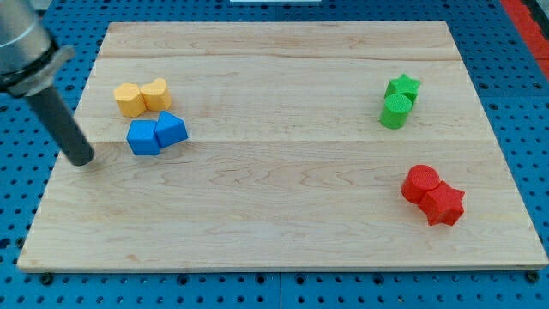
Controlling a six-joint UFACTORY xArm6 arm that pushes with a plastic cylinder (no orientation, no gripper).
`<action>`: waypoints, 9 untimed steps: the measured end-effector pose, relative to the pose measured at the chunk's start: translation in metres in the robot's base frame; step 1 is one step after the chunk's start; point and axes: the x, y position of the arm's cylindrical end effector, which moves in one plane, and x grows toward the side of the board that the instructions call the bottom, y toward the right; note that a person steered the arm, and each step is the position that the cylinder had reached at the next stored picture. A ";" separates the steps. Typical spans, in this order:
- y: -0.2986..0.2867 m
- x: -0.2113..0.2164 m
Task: Move the blue blocks diagonally to the top left of the red blocks
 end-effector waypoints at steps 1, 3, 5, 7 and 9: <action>0.047 -0.006; 0.104 -0.057; 0.139 -0.106; 0.174 -0.121; 0.245 -0.097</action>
